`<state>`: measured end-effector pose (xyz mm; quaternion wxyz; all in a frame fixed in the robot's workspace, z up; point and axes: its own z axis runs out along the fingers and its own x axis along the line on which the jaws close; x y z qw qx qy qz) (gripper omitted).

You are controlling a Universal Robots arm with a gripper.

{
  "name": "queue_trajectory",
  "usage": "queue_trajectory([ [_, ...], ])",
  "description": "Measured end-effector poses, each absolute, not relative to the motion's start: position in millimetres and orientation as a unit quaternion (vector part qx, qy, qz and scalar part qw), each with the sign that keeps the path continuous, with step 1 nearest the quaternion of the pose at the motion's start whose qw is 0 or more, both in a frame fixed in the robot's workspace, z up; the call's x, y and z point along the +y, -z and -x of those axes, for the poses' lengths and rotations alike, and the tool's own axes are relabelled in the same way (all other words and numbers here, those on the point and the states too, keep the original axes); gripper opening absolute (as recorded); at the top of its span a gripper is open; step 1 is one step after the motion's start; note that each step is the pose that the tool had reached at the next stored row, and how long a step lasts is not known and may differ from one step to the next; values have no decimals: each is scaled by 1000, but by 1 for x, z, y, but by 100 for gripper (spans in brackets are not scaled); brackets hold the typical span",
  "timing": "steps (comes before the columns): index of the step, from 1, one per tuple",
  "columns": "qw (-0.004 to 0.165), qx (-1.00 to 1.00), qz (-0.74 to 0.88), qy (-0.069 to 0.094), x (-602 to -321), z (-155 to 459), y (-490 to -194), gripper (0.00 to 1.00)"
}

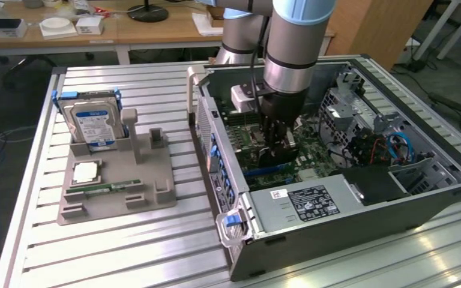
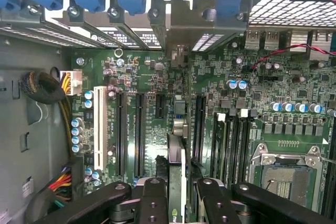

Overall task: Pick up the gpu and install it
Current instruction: 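Insert the gpu into the slot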

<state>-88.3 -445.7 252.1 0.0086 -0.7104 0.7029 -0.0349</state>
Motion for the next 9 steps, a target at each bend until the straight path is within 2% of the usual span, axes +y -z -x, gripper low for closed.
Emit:
queue_trajectory([
  [9,9,703,710,35,-446,90,-252,26],
])
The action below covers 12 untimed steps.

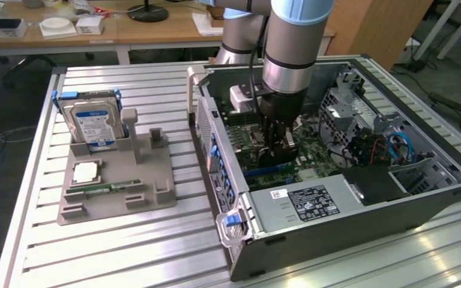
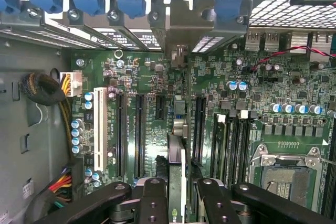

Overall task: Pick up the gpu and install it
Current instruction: 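Insert the gpu into the slot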

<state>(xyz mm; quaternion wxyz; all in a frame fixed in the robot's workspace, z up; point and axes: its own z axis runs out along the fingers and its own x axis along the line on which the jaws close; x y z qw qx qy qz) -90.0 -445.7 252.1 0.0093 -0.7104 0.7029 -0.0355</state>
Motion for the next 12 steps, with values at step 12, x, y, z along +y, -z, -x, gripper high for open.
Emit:
queue_trajectory([
  [12,8,703,710,34,-446,90,-253,26],
])
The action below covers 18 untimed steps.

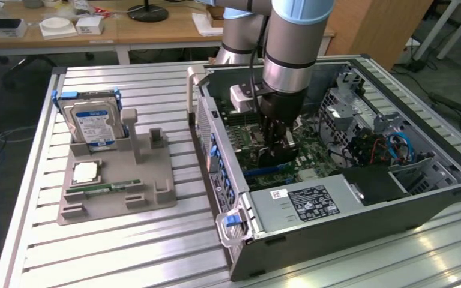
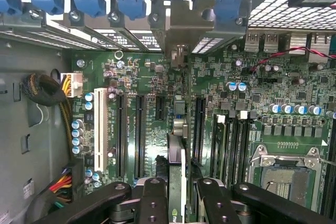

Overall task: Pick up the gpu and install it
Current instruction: 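Insert the gpu into the slot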

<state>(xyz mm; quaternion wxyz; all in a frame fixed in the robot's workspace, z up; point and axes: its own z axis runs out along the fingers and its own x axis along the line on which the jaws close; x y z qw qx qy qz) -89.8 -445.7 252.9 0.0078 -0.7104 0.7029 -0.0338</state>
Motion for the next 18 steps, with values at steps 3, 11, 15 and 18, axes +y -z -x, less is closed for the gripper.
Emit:
queue_trajectory([
  [3,8,703,710,34,-446,90,-253,26],
  [11,8,703,711,34,-446,92,-252,26],
  [15,8,703,710,34,-446,92,-252,26],
  [18,8,703,710,34,-446,93,-251,26],
])
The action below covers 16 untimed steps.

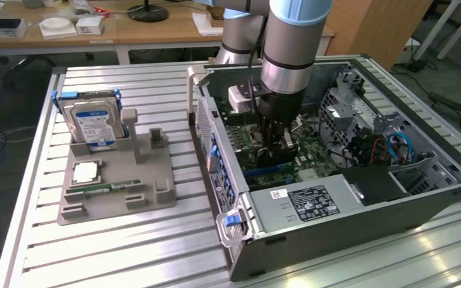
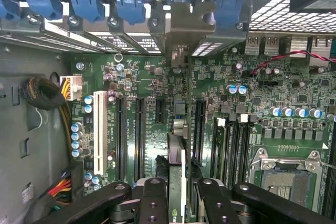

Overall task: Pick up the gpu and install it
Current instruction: 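Insert the gpu into the slot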

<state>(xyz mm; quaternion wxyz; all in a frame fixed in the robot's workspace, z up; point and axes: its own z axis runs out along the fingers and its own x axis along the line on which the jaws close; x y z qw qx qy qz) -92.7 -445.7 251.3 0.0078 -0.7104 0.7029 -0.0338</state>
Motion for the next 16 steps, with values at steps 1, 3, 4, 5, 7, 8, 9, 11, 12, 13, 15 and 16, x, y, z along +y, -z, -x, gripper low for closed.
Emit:
queue_trajectory([
  [1,8,703,710,34,-446,93,-251,26],
  [3,8,703,710,34,-446,93,-251,26],
  [4,8,703,710,34,-446,94,-251,26],
  [5,8,703,710,34,-446,94,-251,26],
  [7,8,703,710,34,-446,95,-251,26],
  [8,8,703,710,34,-446,95,-251,26],
  [9,8,703,710,34,-446,95,-251,26],
  [11,8,703,710,34,-446,96,-251,26],
  [12,8,703,710,34,-446,96,-251,26],
  [13,8,703,710,34,-446,96,-251,26],
  [15,8,703,710,34,-446,96,-251,26],
  [16,9,703,710,33,-446,96,-251,26],
])
